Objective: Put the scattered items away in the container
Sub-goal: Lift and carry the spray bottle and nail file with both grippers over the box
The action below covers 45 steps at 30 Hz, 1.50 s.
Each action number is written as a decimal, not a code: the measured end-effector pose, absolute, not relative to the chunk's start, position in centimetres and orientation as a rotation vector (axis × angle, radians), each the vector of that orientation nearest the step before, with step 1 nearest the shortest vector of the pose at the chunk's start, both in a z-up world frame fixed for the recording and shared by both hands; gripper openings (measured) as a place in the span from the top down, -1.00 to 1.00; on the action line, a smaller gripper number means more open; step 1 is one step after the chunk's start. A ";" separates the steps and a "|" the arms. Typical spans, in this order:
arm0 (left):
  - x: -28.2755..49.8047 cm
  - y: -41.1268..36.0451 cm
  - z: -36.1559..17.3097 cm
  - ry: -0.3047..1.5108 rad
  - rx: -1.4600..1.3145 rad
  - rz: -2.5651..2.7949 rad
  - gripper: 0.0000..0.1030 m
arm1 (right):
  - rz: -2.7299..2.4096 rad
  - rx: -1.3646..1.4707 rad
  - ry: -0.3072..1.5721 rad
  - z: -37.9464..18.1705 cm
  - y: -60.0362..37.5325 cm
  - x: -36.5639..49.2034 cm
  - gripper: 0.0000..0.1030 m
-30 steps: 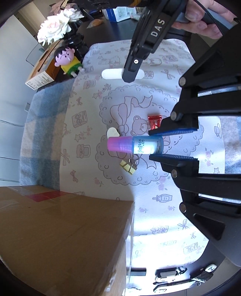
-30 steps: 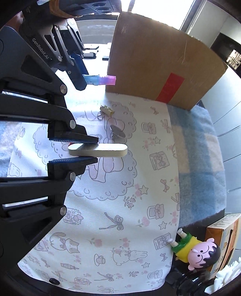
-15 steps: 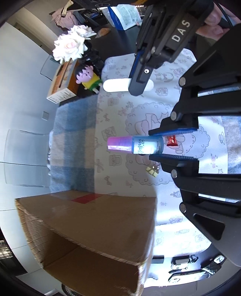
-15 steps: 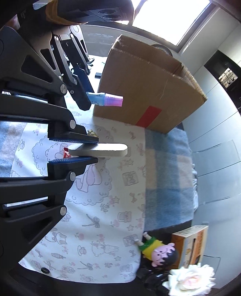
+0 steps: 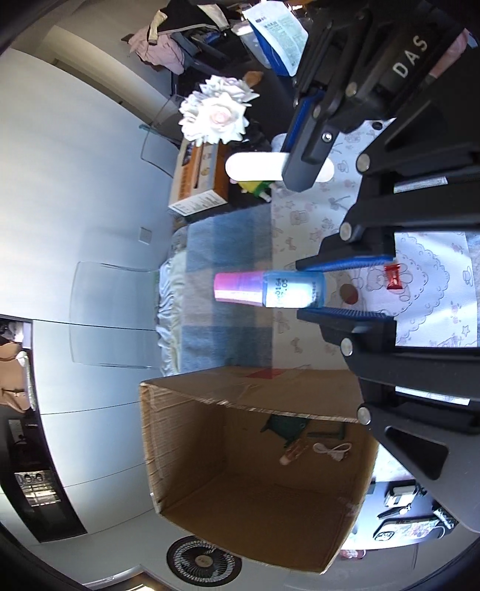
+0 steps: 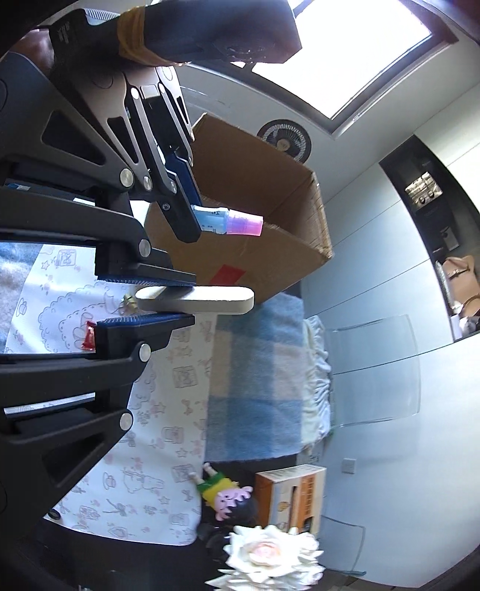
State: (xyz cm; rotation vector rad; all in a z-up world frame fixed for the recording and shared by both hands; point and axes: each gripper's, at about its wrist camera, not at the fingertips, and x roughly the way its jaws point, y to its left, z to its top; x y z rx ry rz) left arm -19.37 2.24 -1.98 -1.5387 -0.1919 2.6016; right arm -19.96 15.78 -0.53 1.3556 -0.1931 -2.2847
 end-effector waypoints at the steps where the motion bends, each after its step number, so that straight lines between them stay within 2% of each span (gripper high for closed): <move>1: -19.5 1.8 -1.5 -0.195 -1.529 2.611 0.64 | -2.286 1.342 -0.182 0.1 15.3 -20.1 0.73; 9: -19.9 -2.4 0.9 -0.215 -1.490 2.677 0.65 | -2.266 1.281 -0.132 2.8 11.1 -21.0 0.73; 18: -19.4 -7.8 0.6 -0.255 -1.529 2.726 0.65 | -2.193 1.255 -0.068 3.5 4.6 -21.2 0.73; 32: -19.3 -15.2 -2.4 -0.320 -1.667 2.737 0.64 | -2.077 1.331 -0.002 0.1 -3.3 -21.8 0.73; 45: -20.2 -17.8 -6.5 -0.348 -1.792 2.674 0.64 | -2.020 1.446 0.063 -4.0 -6.9 -22.8 0.72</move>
